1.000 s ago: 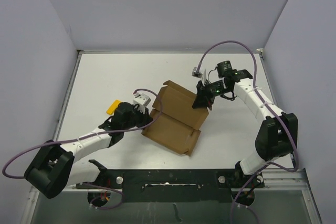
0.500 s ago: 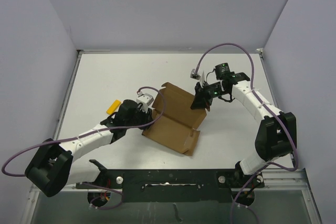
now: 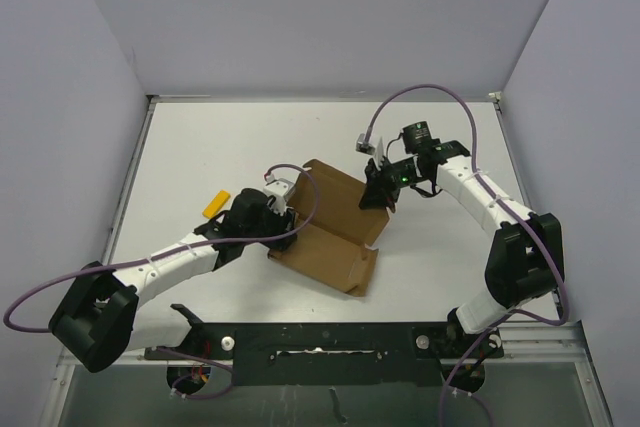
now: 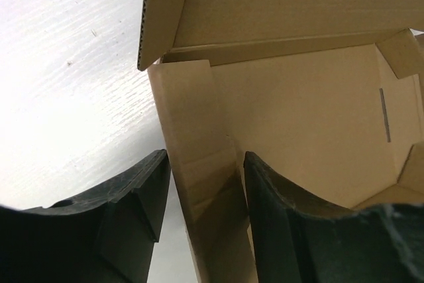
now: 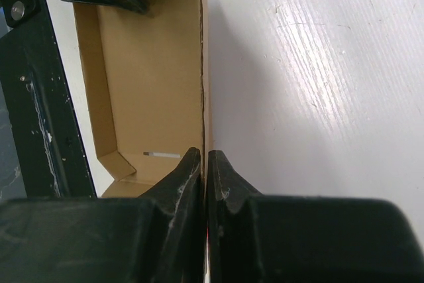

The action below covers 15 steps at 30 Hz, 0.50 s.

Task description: Fold the paper box

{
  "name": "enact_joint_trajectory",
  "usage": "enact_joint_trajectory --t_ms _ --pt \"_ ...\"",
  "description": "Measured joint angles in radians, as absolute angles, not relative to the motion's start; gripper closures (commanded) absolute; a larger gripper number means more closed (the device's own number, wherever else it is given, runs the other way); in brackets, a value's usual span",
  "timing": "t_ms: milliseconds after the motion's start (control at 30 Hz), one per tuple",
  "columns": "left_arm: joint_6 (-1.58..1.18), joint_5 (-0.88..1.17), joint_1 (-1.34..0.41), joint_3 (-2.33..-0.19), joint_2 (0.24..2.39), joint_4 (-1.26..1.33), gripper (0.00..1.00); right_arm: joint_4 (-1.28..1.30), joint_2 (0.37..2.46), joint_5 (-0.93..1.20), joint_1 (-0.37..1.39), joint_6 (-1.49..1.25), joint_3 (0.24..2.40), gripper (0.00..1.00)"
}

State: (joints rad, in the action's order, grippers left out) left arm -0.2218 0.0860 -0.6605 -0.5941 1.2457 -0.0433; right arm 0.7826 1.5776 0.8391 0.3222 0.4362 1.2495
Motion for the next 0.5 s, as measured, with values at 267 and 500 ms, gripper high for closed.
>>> enact_joint_trajectory --t_ms 267,500 --pt "-0.279 0.113 -0.659 -0.597 1.245 -0.07 0.34 0.769 1.577 0.812 0.336 0.438 1.245 1.0" --pt "-0.359 0.152 -0.625 -0.607 1.224 -0.104 0.19 0.757 1.577 0.794 0.349 0.447 1.243 1.0"
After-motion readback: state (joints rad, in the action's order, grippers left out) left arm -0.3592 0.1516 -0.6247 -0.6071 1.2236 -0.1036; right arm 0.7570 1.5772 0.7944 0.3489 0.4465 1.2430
